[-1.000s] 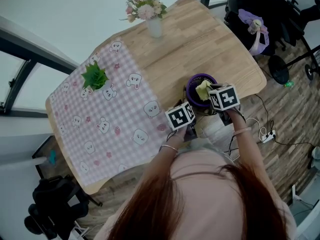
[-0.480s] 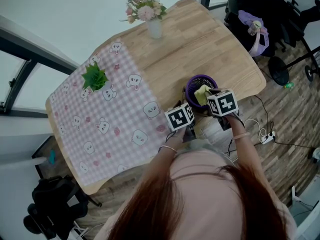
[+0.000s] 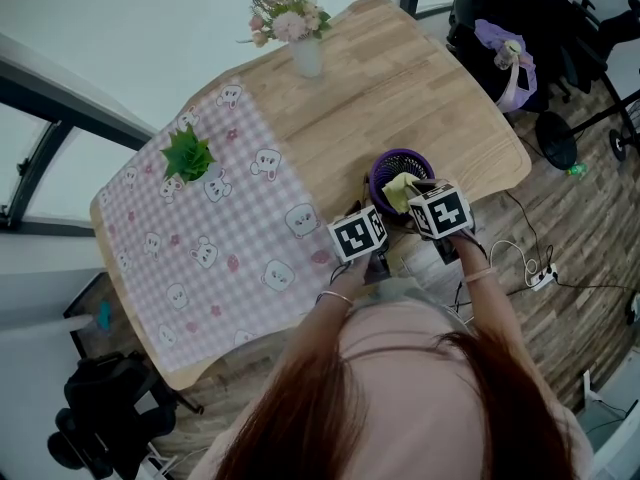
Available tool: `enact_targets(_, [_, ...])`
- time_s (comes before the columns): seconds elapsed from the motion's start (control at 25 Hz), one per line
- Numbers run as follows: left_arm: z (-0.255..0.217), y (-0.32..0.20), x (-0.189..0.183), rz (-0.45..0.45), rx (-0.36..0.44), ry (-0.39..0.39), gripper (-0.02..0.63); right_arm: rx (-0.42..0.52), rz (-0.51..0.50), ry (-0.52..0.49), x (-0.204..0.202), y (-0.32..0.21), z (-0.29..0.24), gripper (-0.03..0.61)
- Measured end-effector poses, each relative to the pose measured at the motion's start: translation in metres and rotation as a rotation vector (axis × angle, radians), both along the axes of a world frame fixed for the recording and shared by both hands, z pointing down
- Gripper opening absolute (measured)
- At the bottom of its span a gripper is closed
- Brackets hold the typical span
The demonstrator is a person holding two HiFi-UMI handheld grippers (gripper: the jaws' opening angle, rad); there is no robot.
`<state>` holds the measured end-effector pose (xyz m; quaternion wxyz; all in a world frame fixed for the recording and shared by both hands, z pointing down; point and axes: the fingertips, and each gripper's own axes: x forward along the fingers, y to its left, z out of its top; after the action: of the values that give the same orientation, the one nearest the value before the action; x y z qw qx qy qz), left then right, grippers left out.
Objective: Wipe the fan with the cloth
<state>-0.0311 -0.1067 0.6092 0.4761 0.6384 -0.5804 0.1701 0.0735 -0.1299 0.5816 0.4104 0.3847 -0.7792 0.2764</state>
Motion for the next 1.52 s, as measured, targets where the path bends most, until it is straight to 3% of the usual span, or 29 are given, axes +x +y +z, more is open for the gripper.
enact_targets(0.96, [-0.001, 0.000, 0.001, 0.015, -0.011, -0.001, 0.069, 0.017, -0.074, -0.066, -0.023, 0.001, -0.006, 0.026])
enact_targets(1.52, [0.001, -0.002, 0.001, 0.017, -0.011, -0.007, 0.069, 0.011, -0.061, -0.098, -0.027, -0.008, -0.005, 0.026])
